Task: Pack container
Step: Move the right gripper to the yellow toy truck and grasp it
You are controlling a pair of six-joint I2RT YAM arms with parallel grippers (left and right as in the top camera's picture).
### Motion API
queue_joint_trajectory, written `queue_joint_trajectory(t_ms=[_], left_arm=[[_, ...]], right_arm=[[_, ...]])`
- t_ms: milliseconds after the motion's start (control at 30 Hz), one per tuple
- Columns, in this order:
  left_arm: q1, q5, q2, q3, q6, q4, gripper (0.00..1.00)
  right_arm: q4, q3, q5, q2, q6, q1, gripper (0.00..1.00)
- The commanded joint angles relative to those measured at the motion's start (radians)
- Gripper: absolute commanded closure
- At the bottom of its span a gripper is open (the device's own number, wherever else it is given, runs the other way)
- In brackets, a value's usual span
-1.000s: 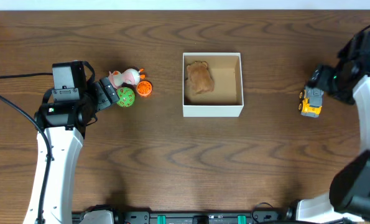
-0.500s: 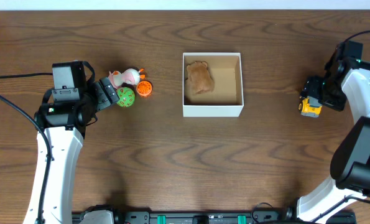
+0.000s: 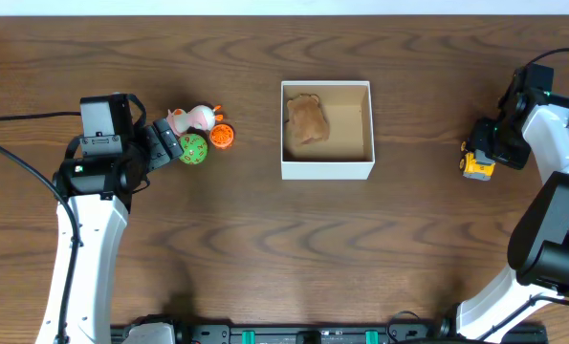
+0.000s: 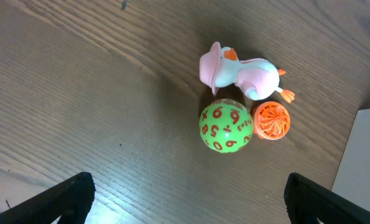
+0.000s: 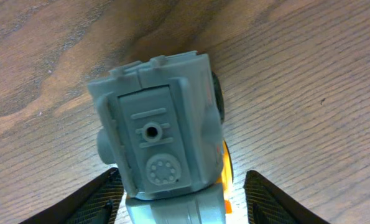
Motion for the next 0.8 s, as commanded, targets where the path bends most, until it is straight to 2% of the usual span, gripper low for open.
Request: queue_joint_trajectory(t_ms=[0, 100, 400, 600, 767], left_arm=[[0.005, -0.007, 0.004, 0.014, 0.010, 0.000, 0.02], [0.005, -0.008, 0.004, 0.014, 0.010, 0.000, 0.02], [0.005, -0.008, 0.004, 0.014, 0.010, 0.000, 0.02], [0.005, -0.008, 0.004, 0.014, 0.010, 0.000, 0.02], [0.005, -0.008, 0.004, 0.014, 0.010, 0.000, 0.02]], right_arm=[[0.005, -0.009, 0.014, 0.018, -0.003, -0.005, 0.38], [0.003, -0.017, 0.013, 0.029, -0.003, -0.005, 0.38], [-0.012, -0.022, -0.034, -0.003, -0.003, 0.000, 0.69], [-0.061, 0.032, -0.128, -0.129, 0.017, 0.054, 0.72], [-0.102, 0.085, -0.217, -0.298, 0.032, 0.179, 0.76]])
